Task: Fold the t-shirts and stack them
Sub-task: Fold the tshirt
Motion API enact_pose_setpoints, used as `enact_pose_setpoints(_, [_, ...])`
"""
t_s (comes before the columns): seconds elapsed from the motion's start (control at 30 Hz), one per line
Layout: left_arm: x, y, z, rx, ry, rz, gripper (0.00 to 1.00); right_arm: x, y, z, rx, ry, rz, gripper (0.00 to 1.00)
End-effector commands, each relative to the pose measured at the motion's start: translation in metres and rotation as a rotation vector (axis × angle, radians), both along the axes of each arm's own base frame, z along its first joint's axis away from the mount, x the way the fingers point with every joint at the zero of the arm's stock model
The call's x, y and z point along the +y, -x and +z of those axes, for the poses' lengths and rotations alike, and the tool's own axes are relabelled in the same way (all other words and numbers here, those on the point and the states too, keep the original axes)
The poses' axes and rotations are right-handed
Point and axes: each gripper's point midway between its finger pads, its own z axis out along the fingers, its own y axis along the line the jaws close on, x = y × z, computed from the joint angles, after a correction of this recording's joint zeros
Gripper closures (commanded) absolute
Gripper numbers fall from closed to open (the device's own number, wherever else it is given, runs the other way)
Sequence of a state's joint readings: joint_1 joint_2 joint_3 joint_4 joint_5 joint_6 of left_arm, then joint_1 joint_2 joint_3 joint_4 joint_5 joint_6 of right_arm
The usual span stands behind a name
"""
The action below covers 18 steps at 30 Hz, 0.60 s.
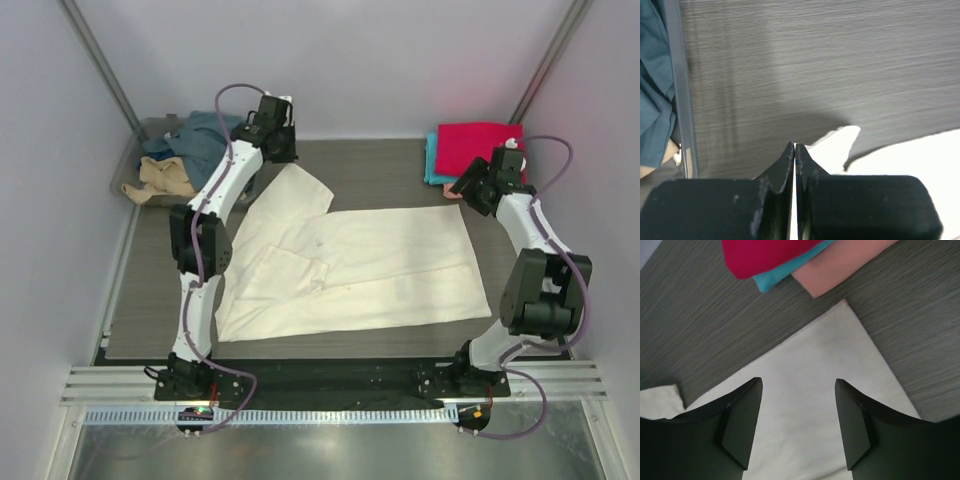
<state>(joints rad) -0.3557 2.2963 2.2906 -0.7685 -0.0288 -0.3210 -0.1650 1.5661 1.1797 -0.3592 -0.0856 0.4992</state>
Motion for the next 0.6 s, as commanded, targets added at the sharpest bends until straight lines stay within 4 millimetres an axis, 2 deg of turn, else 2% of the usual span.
enact_pose_setpoints(0.0, [0.002, 0.027, 0.013, 0.048, 0.014, -0.007, 1.0, -0.031, -0.024, -0.011, 0.038, 0.144, -0.065, 0.36])
enact_pose_setpoints(0.03, [0.004, 0.03, 0.014, 0.051, 0.014, -0.004, 1.0, -0.038, -0.033, -0.008, 0.031, 0.168, -0.08, 0.36])
enact_pose_setpoints(0.07, [0.0, 0.035, 0.013, 0.064, 0.036, -0.02, 1.0, -0.04, -0.037, -0.025, 0.07, 0.173, -0.078, 0.38])
enact_pose_setpoints(0.17, [-0.002, 0.049, 0.012, 0.084, 0.061, -0.035, 1.0, -0.046, -0.051, -0.034, 0.085, 0.199, -0.076, 0.4])
enact_pose_setpoints(0.2, [-0.002, 0.053, 0.007, 0.098, 0.062, -0.036, 1.0, -0.049, -0.055, -0.049, 0.117, 0.209, -0.074, 0.41])
enact_pose_setpoints(0.27, [-0.002, 0.056, 0.014, 0.089, 0.077, -0.039, 1.0, -0.056, -0.063, -0.051, 0.12, 0.237, -0.084, 0.42])
enact_pose_setpoints(0.3, [-0.004, 0.057, 0.017, 0.089, 0.084, -0.04, 1.0, -0.056, -0.066, -0.064, 0.143, 0.235, -0.077, 0.43])
enact_pose_setpoints(0.33, [-0.004, 0.059, 0.021, 0.086, 0.089, -0.041, 1.0, -0.057, -0.072, -0.063, 0.134, 0.235, -0.077, 0.43])
enact_pose_setpoints(0.4, [-0.005, 0.061, 0.024, 0.086, 0.102, -0.046, 1.0, -0.053, -0.077, -0.077, 0.156, 0.217, -0.058, 0.44])
enact_pose_setpoints(0.57, [-0.004, 0.063, 0.018, 0.1, 0.095, -0.045, 1.0, -0.053, -0.082, -0.094, 0.184, 0.228, -0.048, 0.46])
